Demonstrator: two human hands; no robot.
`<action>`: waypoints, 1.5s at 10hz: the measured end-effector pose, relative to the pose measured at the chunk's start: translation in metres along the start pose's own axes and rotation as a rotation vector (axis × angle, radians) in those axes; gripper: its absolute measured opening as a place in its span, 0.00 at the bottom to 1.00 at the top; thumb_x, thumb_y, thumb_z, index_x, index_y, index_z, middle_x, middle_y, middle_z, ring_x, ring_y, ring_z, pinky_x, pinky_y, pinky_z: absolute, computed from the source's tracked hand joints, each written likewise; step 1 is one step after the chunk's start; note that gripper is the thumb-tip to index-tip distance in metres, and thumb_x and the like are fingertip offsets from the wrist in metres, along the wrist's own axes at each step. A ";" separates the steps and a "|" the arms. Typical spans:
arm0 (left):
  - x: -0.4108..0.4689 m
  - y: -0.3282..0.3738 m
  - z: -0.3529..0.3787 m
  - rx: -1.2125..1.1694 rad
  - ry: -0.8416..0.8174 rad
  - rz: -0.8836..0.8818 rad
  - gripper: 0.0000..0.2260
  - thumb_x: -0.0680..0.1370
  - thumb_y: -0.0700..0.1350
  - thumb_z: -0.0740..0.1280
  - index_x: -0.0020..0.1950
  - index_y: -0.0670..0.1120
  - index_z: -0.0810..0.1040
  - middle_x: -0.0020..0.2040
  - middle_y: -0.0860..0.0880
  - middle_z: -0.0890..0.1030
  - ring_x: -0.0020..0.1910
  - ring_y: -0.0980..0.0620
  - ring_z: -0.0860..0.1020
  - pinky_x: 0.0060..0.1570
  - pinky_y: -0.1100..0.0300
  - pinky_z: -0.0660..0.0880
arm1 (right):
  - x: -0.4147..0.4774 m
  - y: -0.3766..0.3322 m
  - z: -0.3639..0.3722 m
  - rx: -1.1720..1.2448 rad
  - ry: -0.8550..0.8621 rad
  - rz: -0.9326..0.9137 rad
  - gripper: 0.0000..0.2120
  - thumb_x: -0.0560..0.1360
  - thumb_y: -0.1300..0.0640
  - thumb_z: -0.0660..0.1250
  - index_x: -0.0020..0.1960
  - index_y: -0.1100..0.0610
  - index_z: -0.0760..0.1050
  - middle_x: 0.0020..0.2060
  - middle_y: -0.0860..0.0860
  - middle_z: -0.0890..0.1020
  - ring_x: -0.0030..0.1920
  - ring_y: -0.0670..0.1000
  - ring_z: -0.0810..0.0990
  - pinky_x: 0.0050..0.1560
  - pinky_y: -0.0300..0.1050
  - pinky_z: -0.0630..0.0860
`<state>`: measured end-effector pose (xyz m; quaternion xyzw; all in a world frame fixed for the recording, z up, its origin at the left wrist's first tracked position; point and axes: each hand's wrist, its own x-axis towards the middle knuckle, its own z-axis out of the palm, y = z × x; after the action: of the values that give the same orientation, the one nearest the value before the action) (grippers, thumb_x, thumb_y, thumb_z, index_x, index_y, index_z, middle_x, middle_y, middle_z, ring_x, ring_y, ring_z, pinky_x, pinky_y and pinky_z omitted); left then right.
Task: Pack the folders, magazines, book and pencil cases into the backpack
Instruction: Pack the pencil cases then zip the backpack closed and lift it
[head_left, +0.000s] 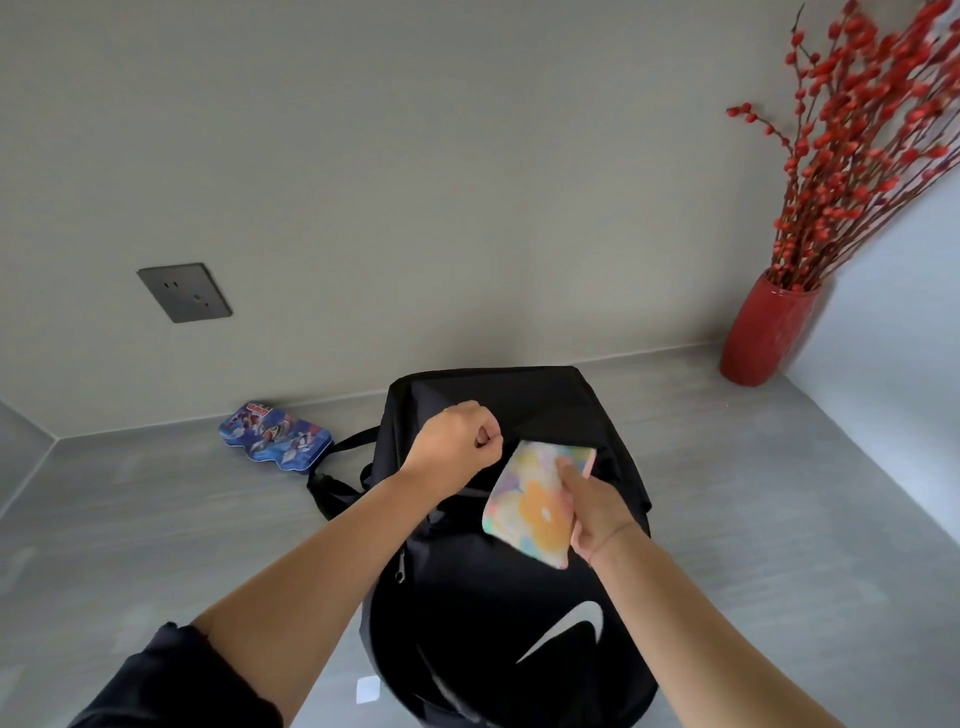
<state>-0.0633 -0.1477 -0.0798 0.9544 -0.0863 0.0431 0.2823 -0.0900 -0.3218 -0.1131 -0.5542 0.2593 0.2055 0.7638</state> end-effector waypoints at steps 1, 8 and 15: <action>-0.009 -0.007 0.004 0.159 -0.043 0.064 0.06 0.74 0.48 0.68 0.44 0.46 0.77 0.44 0.52 0.76 0.44 0.53 0.75 0.41 0.60 0.71 | 0.007 -0.002 0.013 -0.045 0.169 -0.030 0.14 0.77 0.50 0.64 0.50 0.61 0.74 0.41 0.56 0.80 0.40 0.55 0.79 0.39 0.45 0.77; -0.028 -0.034 -0.015 0.137 0.205 -0.032 0.04 0.73 0.40 0.69 0.45 0.43 0.83 0.40 0.47 0.82 0.39 0.48 0.80 0.38 0.58 0.74 | 0.007 -0.001 0.064 0.210 0.056 0.143 0.11 0.77 0.68 0.60 0.58 0.70 0.72 0.44 0.61 0.81 0.32 0.51 0.78 0.34 0.41 0.79; -0.042 -0.024 -0.012 0.102 0.183 0.049 0.02 0.72 0.41 0.71 0.41 0.43 0.81 0.37 0.49 0.80 0.36 0.50 0.79 0.36 0.59 0.75 | 0.006 -0.013 0.086 0.921 -0.056 0.308 0.17 0.76 0.67 0.60 0.64 0.68 0.69 0.70 0.62 0.68 0.69 0.63 0.68 0.62 0.56 0.70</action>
<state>-0.1005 -0.1156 -0.0880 0.9573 -0.0813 0.1412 0.2388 -0.0627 -0.2438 -0.0857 -0.1078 0.3817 0.1950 0.8970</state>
